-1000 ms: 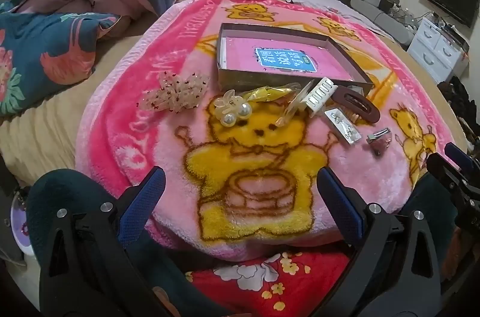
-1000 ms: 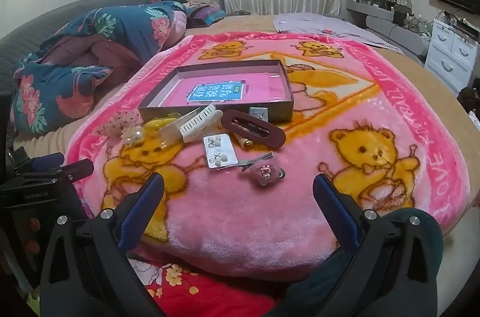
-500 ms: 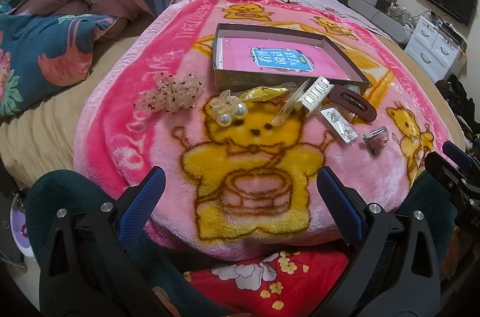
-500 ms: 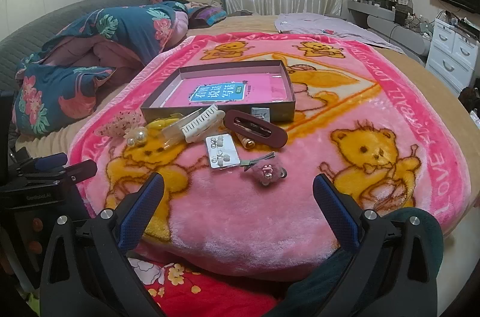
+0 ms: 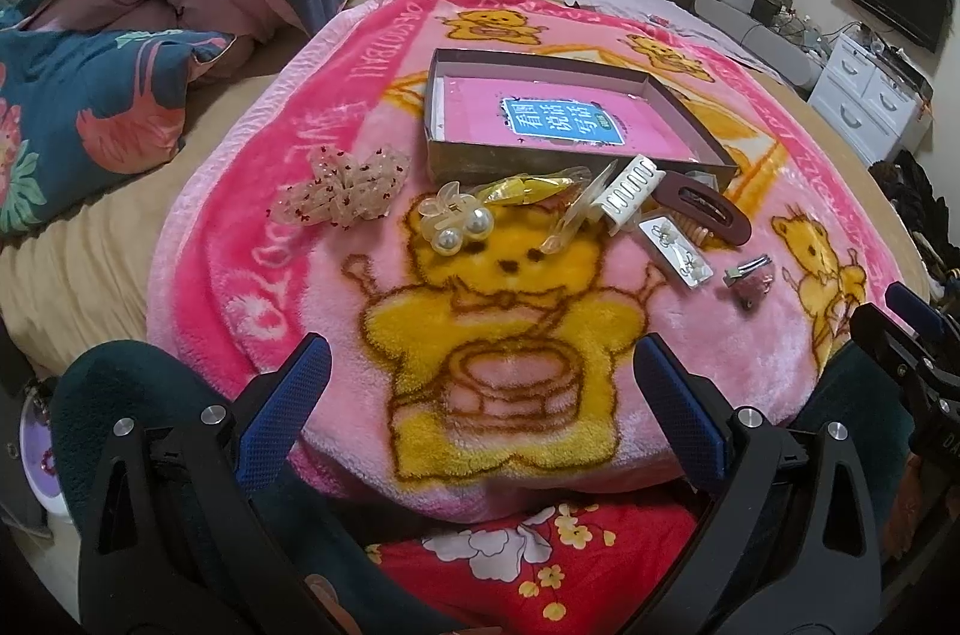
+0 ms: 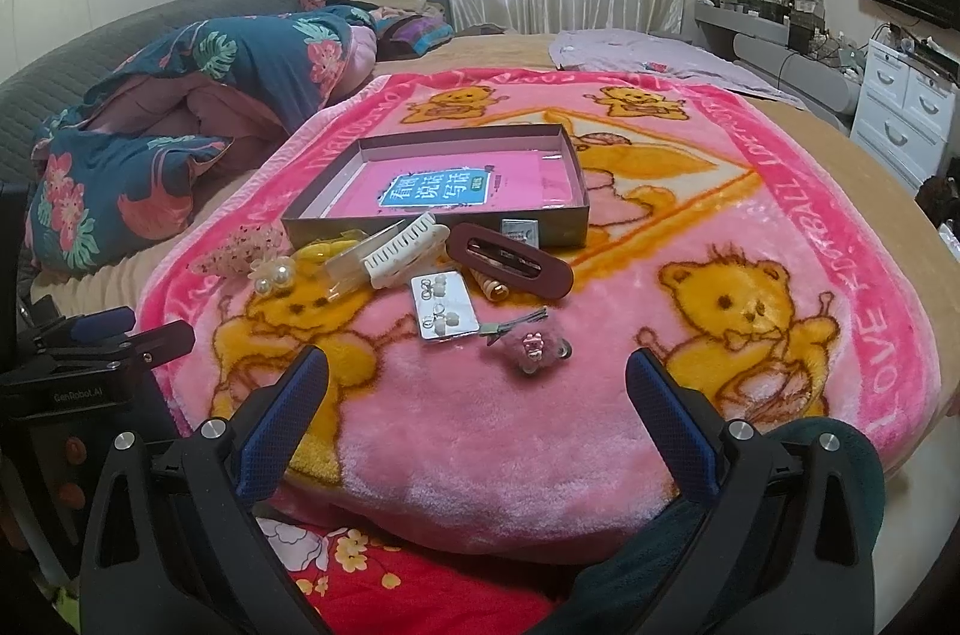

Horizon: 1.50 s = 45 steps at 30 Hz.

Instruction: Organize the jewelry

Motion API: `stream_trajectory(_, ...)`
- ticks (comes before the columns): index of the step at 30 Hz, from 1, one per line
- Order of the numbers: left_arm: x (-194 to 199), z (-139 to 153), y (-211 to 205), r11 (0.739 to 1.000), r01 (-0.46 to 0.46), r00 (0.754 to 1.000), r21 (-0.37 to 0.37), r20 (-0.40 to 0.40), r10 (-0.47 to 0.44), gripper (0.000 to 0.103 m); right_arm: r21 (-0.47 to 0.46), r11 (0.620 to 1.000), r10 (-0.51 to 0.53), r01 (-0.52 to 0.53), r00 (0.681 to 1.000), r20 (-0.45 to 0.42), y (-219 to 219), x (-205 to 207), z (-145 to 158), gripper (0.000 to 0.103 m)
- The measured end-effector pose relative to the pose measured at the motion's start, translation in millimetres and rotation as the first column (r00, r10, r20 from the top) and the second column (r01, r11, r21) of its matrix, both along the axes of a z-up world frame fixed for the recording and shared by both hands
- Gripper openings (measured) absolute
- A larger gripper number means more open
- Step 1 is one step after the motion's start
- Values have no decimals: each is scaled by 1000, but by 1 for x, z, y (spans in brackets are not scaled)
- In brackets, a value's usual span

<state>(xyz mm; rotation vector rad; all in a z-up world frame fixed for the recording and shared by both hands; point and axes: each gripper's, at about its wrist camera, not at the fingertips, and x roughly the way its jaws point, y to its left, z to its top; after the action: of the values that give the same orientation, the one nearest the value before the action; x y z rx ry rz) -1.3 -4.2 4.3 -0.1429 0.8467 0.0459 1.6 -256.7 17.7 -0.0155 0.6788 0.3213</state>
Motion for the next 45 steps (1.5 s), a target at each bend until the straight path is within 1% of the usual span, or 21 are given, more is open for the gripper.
stream_trajectory(23, 0, 0, 0, 1000, 0, 1000, 2, 0, 0, 95, -4, 1000, 8, -8, 1000, 9, 2, 0, 2, 99)
stream_trajectory(30, -1, -1, 0, 1000, 1, 1000, -2, 0, -1, 95, -25, 999, 23, -22, 1000, 17, 6, 3, -1, 99)
stream_trajectory(34, -1, -1, 1, 1000, -3, 1000, -11, 0, 3, 95, -37, 999, 30, -30, 1000, 5, 8, 9, -5, 99)
stream_trajectory(45, 11, -9, 24, 998, -50, 999, -41, -18, 50, 95, -38, 999, 23, -23, 1000, -16, 5, 26, -12, 99)
